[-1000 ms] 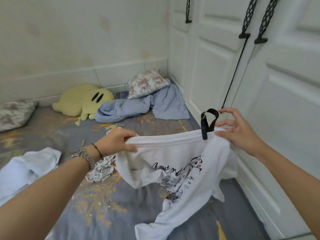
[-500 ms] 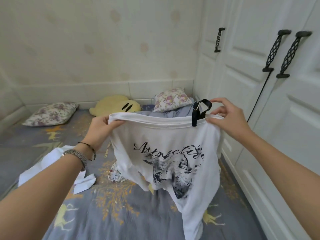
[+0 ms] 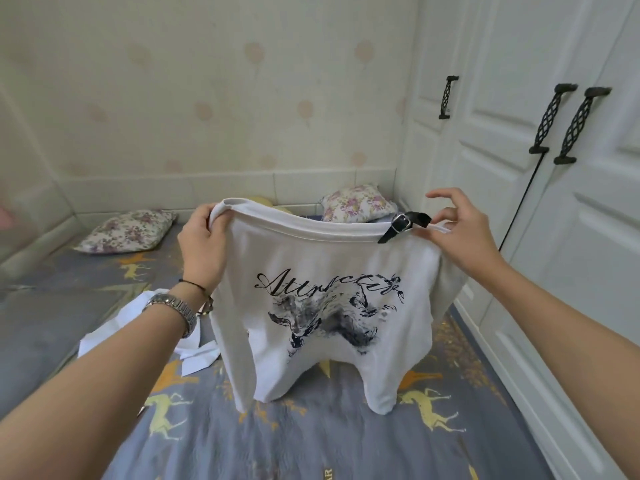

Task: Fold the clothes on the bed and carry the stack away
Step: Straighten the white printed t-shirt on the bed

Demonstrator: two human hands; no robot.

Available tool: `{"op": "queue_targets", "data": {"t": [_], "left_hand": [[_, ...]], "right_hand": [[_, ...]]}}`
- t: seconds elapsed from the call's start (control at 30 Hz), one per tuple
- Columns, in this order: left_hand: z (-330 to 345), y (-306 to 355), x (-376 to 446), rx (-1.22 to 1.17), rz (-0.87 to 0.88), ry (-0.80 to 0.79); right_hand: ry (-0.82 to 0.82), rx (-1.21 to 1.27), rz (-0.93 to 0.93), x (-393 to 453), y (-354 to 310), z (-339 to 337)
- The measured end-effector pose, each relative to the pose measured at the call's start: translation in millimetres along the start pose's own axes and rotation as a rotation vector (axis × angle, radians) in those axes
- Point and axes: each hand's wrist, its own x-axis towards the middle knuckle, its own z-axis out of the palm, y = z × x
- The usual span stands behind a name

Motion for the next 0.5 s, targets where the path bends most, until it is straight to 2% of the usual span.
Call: {"op": "queue_targets", "data": {"t": [0.2,0.5], "left_hand": [[-63,-3,-24,-0.052,0.018,-0.053],[-128,-18,-45,-0.067,0.050,-0.156]], "right_hand": [[-0.064,0.155,0.056,-47,-35,-4],[-0.159,0.177,0.119,-98,-68,-10]]}}
